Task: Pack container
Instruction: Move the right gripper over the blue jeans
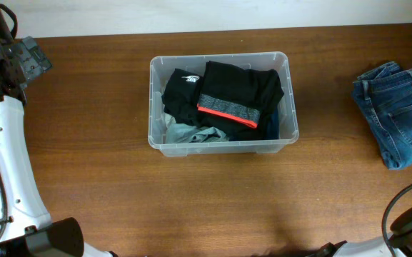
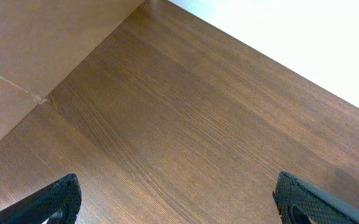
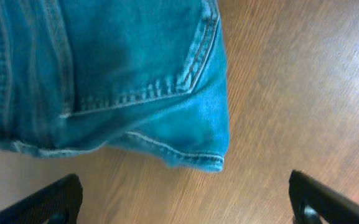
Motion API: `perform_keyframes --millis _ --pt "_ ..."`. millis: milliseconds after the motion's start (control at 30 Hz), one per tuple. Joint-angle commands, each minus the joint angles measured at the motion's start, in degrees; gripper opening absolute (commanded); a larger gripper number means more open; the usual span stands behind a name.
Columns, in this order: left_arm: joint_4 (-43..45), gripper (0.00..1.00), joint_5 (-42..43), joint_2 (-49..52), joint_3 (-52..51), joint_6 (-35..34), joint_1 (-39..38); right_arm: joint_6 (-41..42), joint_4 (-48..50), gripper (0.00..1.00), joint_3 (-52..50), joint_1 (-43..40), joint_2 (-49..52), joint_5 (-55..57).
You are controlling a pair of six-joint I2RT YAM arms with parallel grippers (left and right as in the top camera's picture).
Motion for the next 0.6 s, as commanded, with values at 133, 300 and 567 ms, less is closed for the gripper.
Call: perform_keyframes --millis 133,300,567 --pt "0.1 0.99 -0.2 -0.7 0.1 -0.5 0.1 -4.2 10.7 0.98 -8.8 -1.0 0.5 -7.3" --pt "0.1 0.99 -0.2 -0.7 0.1 -0.5 0.1 -4.2 14.3 0.98 -9.9 -1.2 1.9 -9.5" --pt "0.1 0.99 -0.2 -0.7 0.1 -0.5 0.1 -3.3 14.7 0.98 -9.9 -3.2 7.5 -10.2"
